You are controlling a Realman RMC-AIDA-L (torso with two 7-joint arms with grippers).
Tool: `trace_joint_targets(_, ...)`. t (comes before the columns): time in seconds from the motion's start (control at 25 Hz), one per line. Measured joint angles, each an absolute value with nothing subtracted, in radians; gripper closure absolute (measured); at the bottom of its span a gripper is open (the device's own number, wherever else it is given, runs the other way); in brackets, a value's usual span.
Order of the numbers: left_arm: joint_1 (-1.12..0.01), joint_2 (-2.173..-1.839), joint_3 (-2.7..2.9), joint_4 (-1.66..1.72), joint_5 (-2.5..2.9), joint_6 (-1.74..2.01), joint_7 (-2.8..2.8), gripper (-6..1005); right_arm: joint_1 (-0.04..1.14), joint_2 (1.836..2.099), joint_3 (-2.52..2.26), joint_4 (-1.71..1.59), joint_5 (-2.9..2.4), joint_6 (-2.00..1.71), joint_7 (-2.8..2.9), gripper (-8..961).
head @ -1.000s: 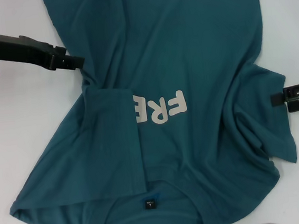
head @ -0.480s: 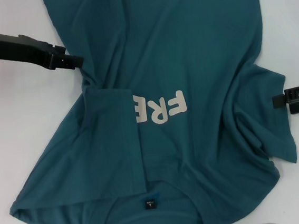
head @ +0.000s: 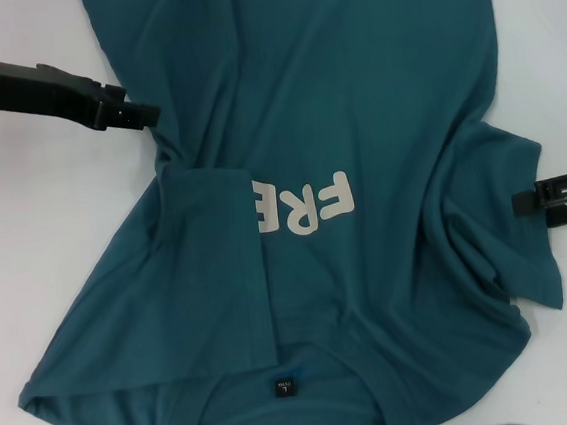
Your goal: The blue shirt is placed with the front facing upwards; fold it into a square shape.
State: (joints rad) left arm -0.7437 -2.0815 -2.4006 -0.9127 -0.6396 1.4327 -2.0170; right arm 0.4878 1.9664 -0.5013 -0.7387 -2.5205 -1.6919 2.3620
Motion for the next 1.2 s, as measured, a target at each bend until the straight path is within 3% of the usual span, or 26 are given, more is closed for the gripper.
trace_joint_targets(1.2,-0.74,-2.077,-2.399,-0.913,-0.64,1.416,-2.013,415,0.501,1.966,-0.499,-0.698,-2.516,-1.654,2.343,201)
